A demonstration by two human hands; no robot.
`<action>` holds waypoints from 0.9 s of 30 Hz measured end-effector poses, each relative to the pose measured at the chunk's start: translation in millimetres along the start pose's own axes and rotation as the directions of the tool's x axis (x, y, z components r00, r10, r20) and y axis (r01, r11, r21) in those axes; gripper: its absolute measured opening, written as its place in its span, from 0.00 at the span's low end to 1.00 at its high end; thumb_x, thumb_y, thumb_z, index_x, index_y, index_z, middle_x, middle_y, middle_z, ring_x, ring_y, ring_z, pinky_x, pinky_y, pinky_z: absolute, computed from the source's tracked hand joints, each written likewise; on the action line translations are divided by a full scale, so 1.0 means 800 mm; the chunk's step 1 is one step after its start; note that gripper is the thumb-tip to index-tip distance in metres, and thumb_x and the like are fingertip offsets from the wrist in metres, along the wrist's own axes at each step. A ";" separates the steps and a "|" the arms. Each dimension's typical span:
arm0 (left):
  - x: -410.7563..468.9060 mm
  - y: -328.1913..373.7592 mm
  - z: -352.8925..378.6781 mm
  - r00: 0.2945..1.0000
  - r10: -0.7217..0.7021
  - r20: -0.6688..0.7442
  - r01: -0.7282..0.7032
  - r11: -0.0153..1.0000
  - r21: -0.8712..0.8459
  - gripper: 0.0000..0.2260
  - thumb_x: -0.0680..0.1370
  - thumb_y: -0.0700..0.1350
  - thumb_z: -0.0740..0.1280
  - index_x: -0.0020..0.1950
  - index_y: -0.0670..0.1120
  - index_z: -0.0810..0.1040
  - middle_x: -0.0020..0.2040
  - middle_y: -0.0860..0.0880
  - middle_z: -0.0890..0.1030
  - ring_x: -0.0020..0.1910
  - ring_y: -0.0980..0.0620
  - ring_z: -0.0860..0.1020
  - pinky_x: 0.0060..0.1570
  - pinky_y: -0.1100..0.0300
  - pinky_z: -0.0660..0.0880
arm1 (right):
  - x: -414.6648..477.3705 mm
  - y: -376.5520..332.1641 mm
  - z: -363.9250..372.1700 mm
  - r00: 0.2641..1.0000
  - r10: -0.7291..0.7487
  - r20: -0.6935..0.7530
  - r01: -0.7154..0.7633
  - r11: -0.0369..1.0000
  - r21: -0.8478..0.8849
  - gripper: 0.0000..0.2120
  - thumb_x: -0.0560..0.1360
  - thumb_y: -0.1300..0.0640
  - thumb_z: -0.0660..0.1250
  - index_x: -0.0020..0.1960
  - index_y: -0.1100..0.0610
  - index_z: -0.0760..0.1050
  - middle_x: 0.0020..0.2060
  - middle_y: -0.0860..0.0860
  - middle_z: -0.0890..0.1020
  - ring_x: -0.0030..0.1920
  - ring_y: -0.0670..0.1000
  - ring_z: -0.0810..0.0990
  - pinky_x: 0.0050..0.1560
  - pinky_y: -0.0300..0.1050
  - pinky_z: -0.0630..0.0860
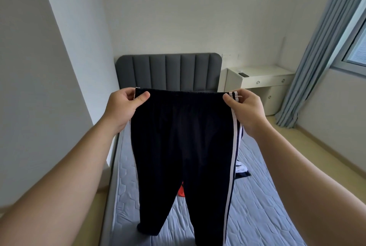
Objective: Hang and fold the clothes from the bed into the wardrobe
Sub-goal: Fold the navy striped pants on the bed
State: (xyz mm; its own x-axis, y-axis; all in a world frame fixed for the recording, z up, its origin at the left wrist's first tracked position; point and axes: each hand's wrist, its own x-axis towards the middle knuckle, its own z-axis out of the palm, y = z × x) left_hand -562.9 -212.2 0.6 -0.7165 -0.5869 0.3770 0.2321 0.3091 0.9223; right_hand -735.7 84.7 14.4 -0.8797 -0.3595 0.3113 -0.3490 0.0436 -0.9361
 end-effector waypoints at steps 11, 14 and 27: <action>0.000 -0.001 0.005 0.996 -0.060 0.064 0.065 0.994 -0.083 0.09 0.71 0.51 0.76 0.47 0.48 0.86 0.46 0.46 0.86 0.48 0.46 0.85 0.47 0.56 0.79 | 0.004 -0.028 -0.013 0.684 0.292 0.668 -0.107 0.947 -0.304 0.25 0.72 0.72 0.61 0.61 0.50 0.78 0.50 0.56 0.86 0.48 0.58 0.83 0.59 0.54 0.76; -0.003 0.002 0.011 0.989 -0.042 0.140 0.055 0.995 -0.086 0.05 0.75 0.46 0.73 0.49 0.48 0.85 0.47 0.46 0.85 0.50 0.46 0.84 0.49 0.56 0.79 | -0.001 -0.038 0.001 0.676 0.378 0.632 0.080 0.816 -0.573 0.29 0.72 0.69 0.60 0.67 0.44 0.75 0.48 0.47 0.86 0.46 0.49 0.84 0.52 0.46 0.81; -0.034 0.024 0.045 0.901 0.025 0.433 -0.066 0.995 0.079 0.06 0.78 0.40 0.71 0.52 0.49 0.84 0.47 0.48 0.84 0.50 0.49 0.83 0.53 0.58 0.79 | -0.028 -0.005 0.063 0.662 0.379 0.647 0.219 0.727 -0.650 0.18 0.76 0.36 0.64 0.53 0.50 0.78 0.42 0.47 0.86 0.38 0.48 0.85 0.52 0.48 0.78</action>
State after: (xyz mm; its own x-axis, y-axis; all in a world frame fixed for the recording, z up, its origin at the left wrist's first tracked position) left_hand -562.3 -163.3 4.9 -0.9244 -0.1972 0.3264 0.2263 0.4051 0.8858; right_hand -698.3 45.3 2.9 -0.5055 -0.8243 -0.2549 -0.6566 0.5592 -0.5061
